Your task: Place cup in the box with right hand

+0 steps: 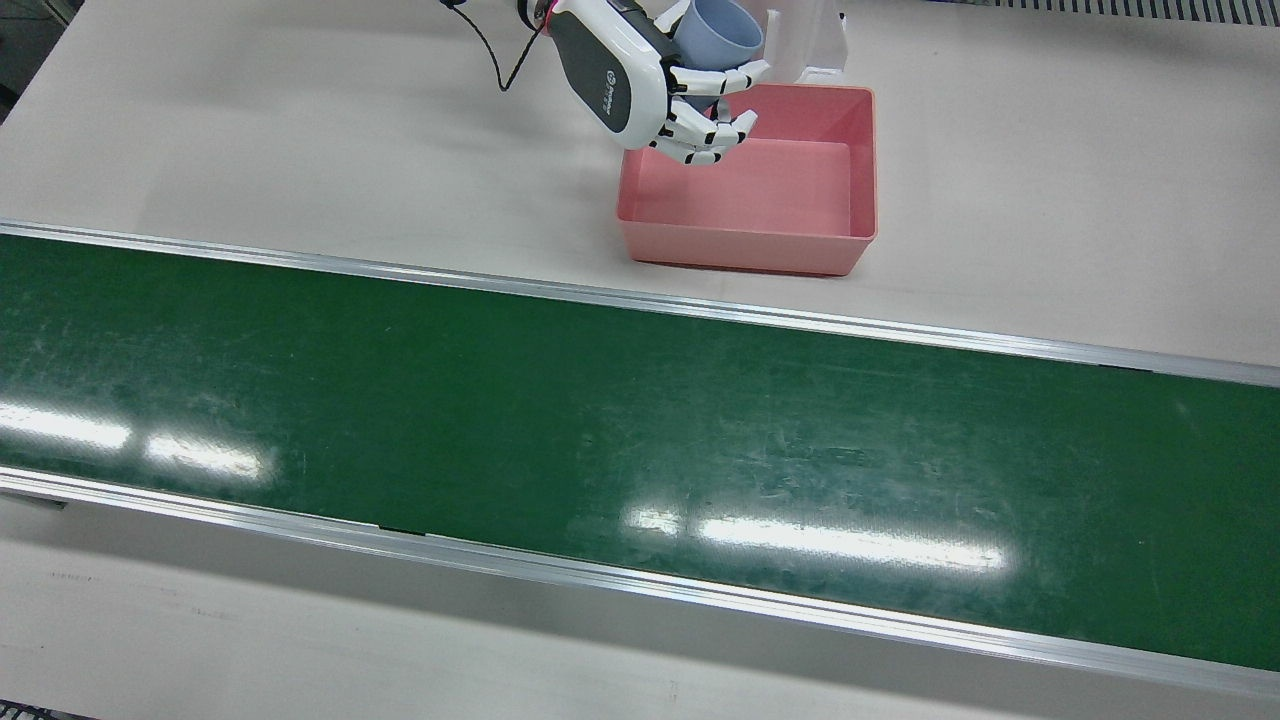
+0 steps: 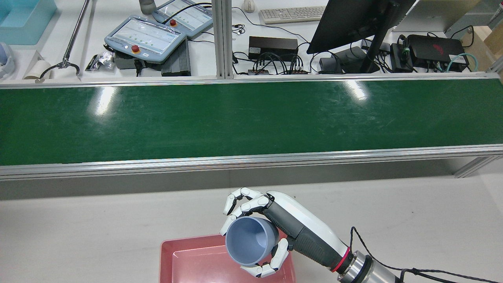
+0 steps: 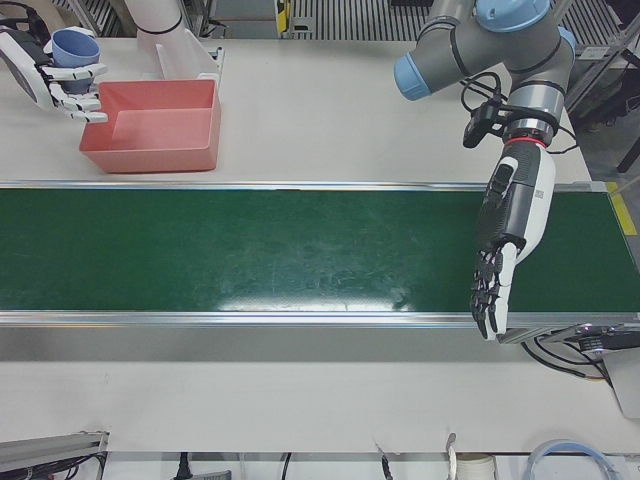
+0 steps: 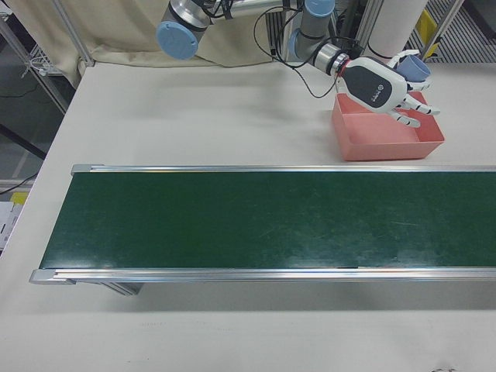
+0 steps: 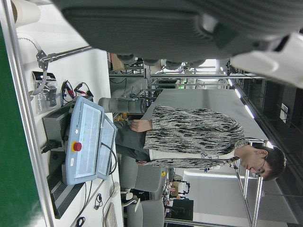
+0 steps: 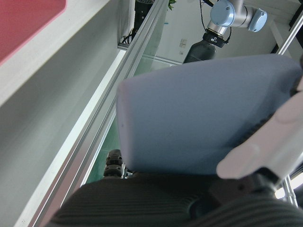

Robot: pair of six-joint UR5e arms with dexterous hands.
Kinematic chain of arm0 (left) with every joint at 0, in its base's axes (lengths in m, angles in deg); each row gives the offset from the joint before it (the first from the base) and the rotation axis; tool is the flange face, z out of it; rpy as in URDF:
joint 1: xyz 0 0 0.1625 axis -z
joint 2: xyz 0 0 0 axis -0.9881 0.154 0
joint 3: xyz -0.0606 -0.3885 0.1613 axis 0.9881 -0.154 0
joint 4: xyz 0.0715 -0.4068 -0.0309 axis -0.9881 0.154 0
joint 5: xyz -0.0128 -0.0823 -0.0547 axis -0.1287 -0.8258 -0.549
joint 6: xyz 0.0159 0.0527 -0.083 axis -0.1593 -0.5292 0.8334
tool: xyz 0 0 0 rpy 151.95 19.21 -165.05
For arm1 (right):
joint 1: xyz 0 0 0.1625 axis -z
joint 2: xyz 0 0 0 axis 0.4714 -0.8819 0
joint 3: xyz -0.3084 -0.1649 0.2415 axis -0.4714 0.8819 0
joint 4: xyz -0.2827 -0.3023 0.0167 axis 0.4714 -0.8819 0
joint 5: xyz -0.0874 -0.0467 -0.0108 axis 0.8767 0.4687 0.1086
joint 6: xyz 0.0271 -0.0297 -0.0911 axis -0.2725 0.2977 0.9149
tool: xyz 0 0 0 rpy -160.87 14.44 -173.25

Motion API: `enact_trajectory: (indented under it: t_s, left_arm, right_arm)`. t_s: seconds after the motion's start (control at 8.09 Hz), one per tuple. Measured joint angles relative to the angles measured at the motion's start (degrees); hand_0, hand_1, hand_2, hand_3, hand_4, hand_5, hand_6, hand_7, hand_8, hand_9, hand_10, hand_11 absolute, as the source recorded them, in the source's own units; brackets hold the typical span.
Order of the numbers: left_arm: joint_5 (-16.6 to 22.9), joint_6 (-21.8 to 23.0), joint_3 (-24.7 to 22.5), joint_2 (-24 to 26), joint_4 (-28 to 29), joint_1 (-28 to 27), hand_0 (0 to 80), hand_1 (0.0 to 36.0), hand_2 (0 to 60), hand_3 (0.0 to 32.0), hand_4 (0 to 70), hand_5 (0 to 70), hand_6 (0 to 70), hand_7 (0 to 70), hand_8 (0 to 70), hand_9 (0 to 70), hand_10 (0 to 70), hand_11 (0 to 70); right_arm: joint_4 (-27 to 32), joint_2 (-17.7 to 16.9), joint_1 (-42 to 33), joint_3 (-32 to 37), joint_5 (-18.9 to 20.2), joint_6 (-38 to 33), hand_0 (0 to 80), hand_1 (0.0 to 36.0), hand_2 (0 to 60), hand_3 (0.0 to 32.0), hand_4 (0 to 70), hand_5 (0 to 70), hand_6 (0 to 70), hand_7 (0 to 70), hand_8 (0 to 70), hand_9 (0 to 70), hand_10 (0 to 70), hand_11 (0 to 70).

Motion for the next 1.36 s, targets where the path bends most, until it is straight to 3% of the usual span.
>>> enact_trajectory:
  t_s: [0.37, 0.49, 0.62, 0.74, 0.87, 1.11, 1.36]
  left_arm:
    - [0.0, 0.0, 0.0, 0.0, 0.0, 0.0, 0.0, 0.0, 0.0, 0.0, 0.0, 0.0, 0.0, 0.0, 0.0, 0.0, 0.0, 0.0]
    - [0.0, 0.0, 0.0, 0.0, -0.1, 0.0, 0.0, 0.0, 0.0, 0.0, 0.0, 0.0, 0.0, 0.0, 0.0, 0.0, 0.0, 0.0]
    - [0.0, 0.0, 0.0, 0.0, 0.0, 0.0, 0.0, 0.0, 0.0, 0.0, 0.0, 0.0, 0.0, 0.0, 0.0, 0.0, 0.0, 0.0]
    - [0.0, 0.0, 0.0, 0.0, 0.0, 0.0, 0.0, 0.0, 0.0, 0.0, 0.0, 0.0, 0.0, 0.0, 0.0, 0.0, 0.0, 0.0]
    - [0.0, 0.0, 0.0, 0.0, -0.1, 0.0, 0.0, 0.0, 0.0, 0.0, 0.0, 0.0, 0.0, 0.0, 0.0, 0.0, 0.0, 0.0]
    - [0.0, 0.0, -0.1, 0.0, 0.0, 0.0, 0.0, 0.0, 0.0, 0.0, 0.0, 0.0, 0.0, 0.0, 0.0, 0.0, 0.0, 0.0]
    - [0.0, 0.0, -0.1, 0.0, -0.1, 0.0, 0.0, 0.0, 0.0, 0.0, 0.0, 0.0, 0.0, 0.0, 0.0, 0.0, 0.0, 0.0]
  right_arm:
    - [0.0, 0.2, 0.1, 0.0, -0.1, -0.2, 34.0, 0.8, 2.0, 3.4, 4.0, 1.1, 1.0, 3.0, 3.9, 8.2, 0.4, 1.1]
    - [0.0, 0.2, 0.1, 0.0, -0.1, -0.5, 27.1, 2.0, 5.4, 3.0, 3.2, 1.1, 1.2, 3.8, 4.0, 8.5, 0.7, 1.4]
    - [0.0, 0.2, -0.5, -0.1, -0.1, -1.0, 38.9, 0.0, 0.0, 2.8, 7.3, 1.2, 1.3, 4.4, 4.2, 8.7, 0.7, 1.5]
    - [-0.1, -0.1, -2.6, -0.1, -0.1, -2.6, 38.4, 1.3, 2.5, 2.4, 5.9, 1.8, 1.7, 5.3, 4.4, 8.9, 0.7, 1.7]
    - [-0.2, -1.5, -6.4, 0.0, 0.0, -5.9, 43.8, 1.9, 2.8, 1.2, 8.9, 2.4, 2.2, 6.9, 4.5, 9.0, 1.2, 2.5]
    - [-0.7, -5.0, -17.8, 3.7, 0.7, -16.5, 44.6, 2.5, 3.0, 0.0, 12.7, 2.4, 2.6, 9.1, 4.4, 9.2, 1.0, 2.2]
    - [-0.8, -7.3, -29.6, 12.5, 5.4, -29.6, 43.6, 3.7, 5.2, 0.0, 13.0, 2.3, 3.0, 11.6, 4.9, 10.3, 0.9, 2.0]
